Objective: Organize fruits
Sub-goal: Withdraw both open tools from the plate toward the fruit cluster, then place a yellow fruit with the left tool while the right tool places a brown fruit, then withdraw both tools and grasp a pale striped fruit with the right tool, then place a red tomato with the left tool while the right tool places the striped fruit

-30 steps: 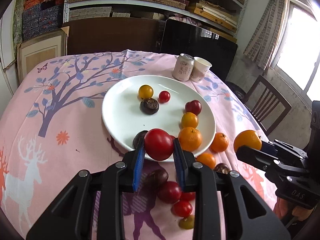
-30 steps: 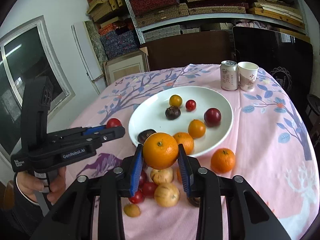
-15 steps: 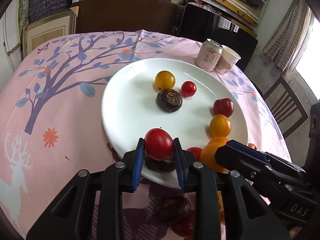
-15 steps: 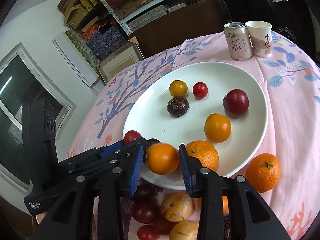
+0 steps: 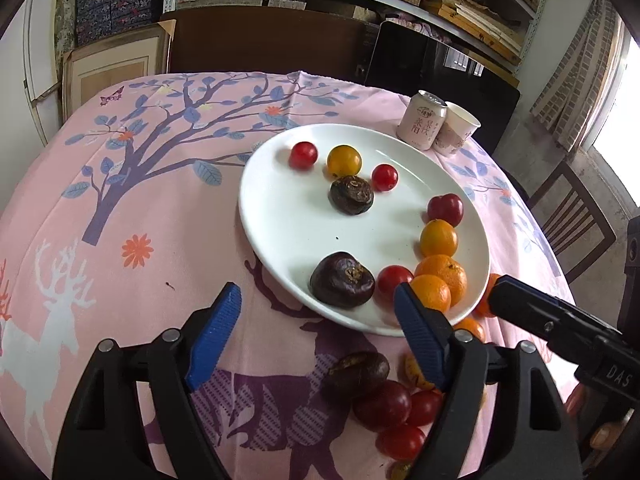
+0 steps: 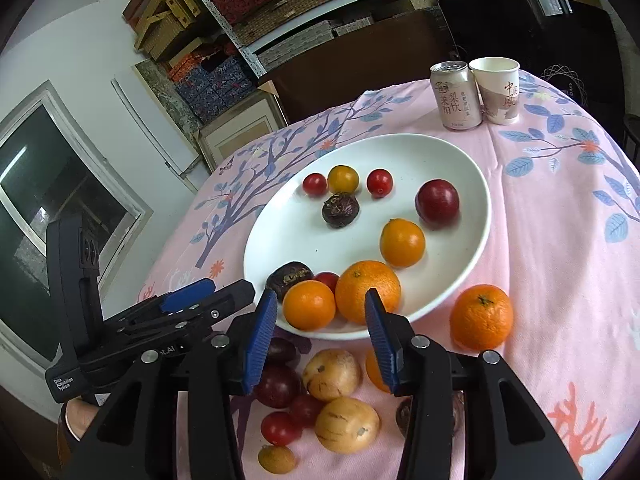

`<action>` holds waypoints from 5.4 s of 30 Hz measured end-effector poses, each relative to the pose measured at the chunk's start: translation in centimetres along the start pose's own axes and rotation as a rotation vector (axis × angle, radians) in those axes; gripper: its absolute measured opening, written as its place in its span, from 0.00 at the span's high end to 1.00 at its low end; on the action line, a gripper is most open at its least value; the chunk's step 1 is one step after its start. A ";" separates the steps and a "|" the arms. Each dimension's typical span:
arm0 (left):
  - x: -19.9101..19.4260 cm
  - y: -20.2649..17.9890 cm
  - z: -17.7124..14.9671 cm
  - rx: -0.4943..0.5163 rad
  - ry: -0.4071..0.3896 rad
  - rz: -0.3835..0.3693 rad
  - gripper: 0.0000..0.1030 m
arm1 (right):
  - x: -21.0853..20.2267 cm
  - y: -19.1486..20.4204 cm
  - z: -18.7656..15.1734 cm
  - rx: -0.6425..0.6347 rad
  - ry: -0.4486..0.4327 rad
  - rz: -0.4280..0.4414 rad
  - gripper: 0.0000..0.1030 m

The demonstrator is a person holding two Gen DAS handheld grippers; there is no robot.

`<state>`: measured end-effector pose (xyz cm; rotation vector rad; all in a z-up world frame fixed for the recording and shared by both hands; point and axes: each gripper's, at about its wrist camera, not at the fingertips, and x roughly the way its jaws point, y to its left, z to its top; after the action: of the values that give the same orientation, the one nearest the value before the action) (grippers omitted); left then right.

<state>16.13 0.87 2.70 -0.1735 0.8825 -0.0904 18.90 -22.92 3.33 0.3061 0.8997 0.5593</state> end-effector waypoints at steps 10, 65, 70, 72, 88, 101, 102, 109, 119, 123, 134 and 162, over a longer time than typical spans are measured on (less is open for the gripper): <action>-1.5 -0.7 -3.3 0.021 0.035 -0.045 0.21 | -4.2 -1.7 -3.5 -0.064 -0.012 -0.123 0.54; -1.8 -6.4 -11.6 0.254 0.188 -0.180 0.74 | -1.3 -1.3 -7.4 -0.288 0.101 -0.338 0.55; -4.3 -6.1 -10.0 0.252 0.108 -0.191 0.74 | -4.1 -1.4 -6.5 -0.240 0.038 -0.281 0.56; -5.3 -6.0 -8.6 0.252 0.068 -0.181 0.74 | -5.1 -1.2 -6.0 -0.224 0.008 -0.249 0.56; -1.2 -4.2 0.6 0.152 -0.042 -0.042 0.74 | -1.0 1.5 0.9 -0.117 -0.054 -0.078 0.55; 1.5 -2.4 1.0 0.077 -0.022 0.009 0.43 | 2.8 0.3 2.0 -0.023 -0.005 -0.060 0.47; 1.3 -2.3 0.9 0.078 -0.022 0.007 0.43 | 2.6 0.3 1.9 -0.025 -0.004 -0.059 0.47; -0.3 -1.9 0.0 0.063 -0.031 0.006 0.35 | 0.6 -1.0 0.7 -0.014 -0.001 -0.069 0.46; -2.0 -2.9 -3.0 0.109 -0.008 -0.020 0.34 | -2.8 -2.2 -2.4 -0.063 0.015 -0.124 0.44; -2.3 -3.2 -4.0 0.126 0.000 -0.019 0.33 | -2.9 -1.4 -4.0 -0.121 0.057 -0.131 0.44; -2.9 -1.9 -6.6 0.111 0.032 -0.018 0.32 | -0.1 1.2 -7.0 -0.258 0.155 -0.173 0.44; -0.5 -5.2 -10.0 0.205 0.147 -0.069 0.50 | -0.7 -2.1 -7.7 -0.170 0.107 -0.176 0.62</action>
<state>8.03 -5.31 -2.17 -0.0055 1.0071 -0.2597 12.99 -24.86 -1.74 0.0427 0.9647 0.4886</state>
